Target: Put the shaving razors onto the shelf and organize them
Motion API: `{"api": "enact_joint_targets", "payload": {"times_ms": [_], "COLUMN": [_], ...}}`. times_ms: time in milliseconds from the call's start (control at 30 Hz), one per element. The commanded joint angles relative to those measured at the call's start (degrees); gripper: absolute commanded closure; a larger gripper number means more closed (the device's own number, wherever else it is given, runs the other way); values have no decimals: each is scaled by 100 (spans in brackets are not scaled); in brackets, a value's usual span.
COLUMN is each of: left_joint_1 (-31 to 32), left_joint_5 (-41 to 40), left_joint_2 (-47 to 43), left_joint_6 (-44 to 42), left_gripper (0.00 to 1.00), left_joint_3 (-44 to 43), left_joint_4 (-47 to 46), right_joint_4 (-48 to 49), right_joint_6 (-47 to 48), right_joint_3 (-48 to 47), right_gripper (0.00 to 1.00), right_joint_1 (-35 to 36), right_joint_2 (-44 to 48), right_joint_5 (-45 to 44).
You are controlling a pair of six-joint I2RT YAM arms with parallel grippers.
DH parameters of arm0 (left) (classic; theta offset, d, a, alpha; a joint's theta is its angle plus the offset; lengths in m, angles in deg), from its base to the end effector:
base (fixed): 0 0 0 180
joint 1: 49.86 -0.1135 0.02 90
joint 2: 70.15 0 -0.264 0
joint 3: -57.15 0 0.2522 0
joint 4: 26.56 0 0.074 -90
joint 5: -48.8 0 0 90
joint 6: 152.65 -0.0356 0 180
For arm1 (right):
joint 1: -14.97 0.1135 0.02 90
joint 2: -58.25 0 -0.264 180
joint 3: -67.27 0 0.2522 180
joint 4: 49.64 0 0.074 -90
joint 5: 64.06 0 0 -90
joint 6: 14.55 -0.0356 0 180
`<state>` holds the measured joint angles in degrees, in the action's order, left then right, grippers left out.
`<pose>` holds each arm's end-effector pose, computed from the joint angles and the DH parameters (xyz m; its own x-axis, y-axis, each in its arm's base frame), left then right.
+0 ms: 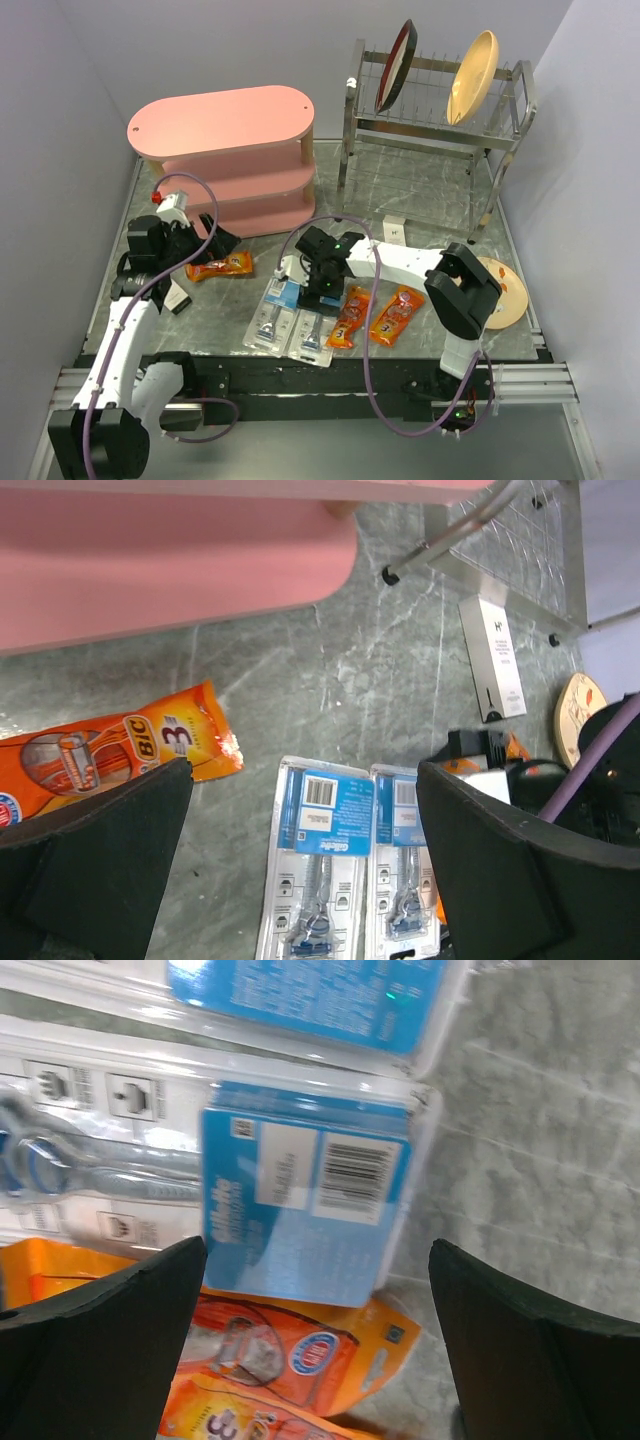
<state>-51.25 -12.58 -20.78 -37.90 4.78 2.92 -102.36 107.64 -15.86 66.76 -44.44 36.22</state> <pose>0.1945 -0.0123 0.2801 -0.5753 -0.3816 -0.7235 0.1833 0.8019 -0.5687 0.2108 0.2780 0.1828 -0.0689 -0.9349 -0.3481 -0.9966 0.0802 -0.0183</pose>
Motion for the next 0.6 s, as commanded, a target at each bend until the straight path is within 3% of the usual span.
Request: {"api": "enact_joint_targets", "payload": {"times_ms": [0,167,500,567], "left_joint_1": [-177,-362,-494,-538], "left_joint_5": [170,214,214,205], "left_joint_2": [-111,-111,-129,-146], "left_joint_6": [38,144,241,206], "left_gripper": [1,1,1,1], "left_joint_3": [73,143,126,99], "left_joint_4": [-307,-386,-413,-369], "right_joint_4": [-560,-534,19,230], "right_joint_6": [-212,-458,-714,-749], "right_joint_3": [-139,-69,230,405], "right_gripper": [0,0,0,5], "right_joint_1": [103,112,217,253], "right_joint_2": [-102,-49,-453,-401], "right_joint_5": [703,747,-421,-711]}}
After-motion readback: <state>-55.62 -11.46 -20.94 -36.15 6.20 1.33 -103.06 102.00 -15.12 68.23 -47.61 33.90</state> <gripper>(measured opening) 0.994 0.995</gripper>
